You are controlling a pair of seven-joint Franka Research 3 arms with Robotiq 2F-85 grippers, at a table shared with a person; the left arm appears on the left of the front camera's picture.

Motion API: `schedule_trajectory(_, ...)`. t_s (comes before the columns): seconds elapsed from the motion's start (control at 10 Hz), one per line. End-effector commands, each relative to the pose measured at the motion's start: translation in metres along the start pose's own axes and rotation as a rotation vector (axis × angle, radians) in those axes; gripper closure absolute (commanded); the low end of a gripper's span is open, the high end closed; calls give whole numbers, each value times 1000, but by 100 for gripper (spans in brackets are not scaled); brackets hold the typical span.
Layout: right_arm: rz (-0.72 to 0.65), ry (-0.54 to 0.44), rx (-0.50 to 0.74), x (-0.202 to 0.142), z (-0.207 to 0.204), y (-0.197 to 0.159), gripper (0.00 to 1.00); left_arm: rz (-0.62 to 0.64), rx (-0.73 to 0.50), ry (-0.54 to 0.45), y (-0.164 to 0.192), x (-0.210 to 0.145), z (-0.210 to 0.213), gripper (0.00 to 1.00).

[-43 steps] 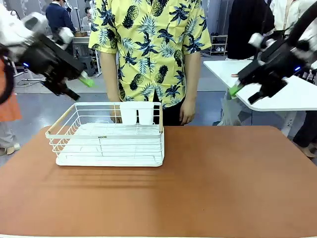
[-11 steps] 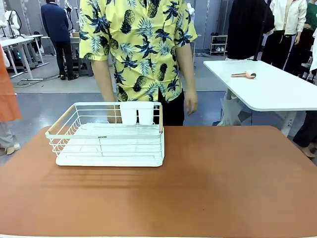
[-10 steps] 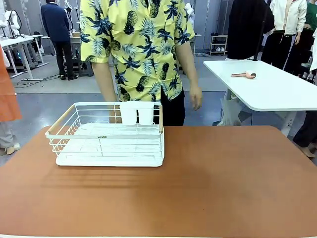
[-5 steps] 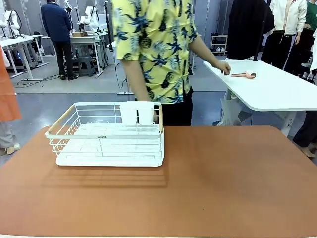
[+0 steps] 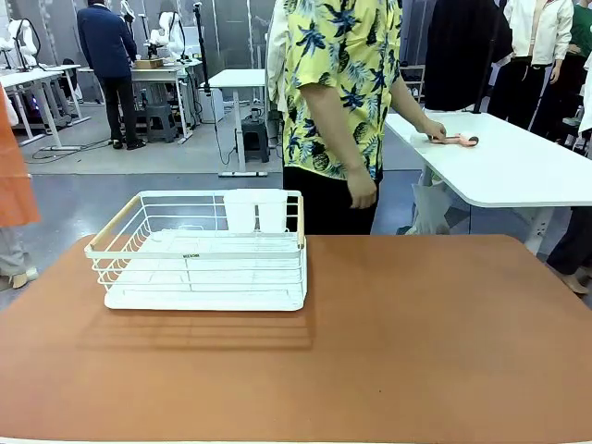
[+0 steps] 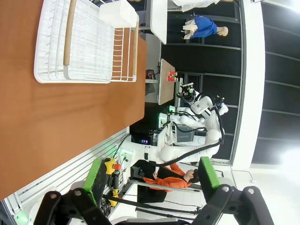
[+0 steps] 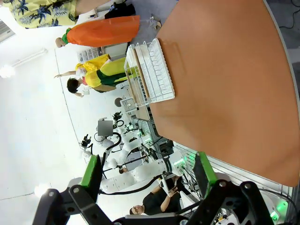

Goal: Clean the table.
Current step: Pick up the Lint Roller when the human hands it over.

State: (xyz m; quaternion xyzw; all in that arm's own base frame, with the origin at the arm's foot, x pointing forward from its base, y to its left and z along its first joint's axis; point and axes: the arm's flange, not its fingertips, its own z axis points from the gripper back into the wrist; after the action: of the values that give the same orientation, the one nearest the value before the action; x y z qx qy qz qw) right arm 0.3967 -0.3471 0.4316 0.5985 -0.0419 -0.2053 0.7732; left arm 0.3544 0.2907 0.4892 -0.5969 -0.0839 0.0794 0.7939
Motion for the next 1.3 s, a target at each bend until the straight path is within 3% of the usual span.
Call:
schedule_trajectory(0.0,3,0,-2,0,0,2,0,-2,0,-3,-1,-1,1,0)
schedule_trajectory(1.2,3,0,-2,0,0,2,0,-2,0,-3,-1,-1,1,0)
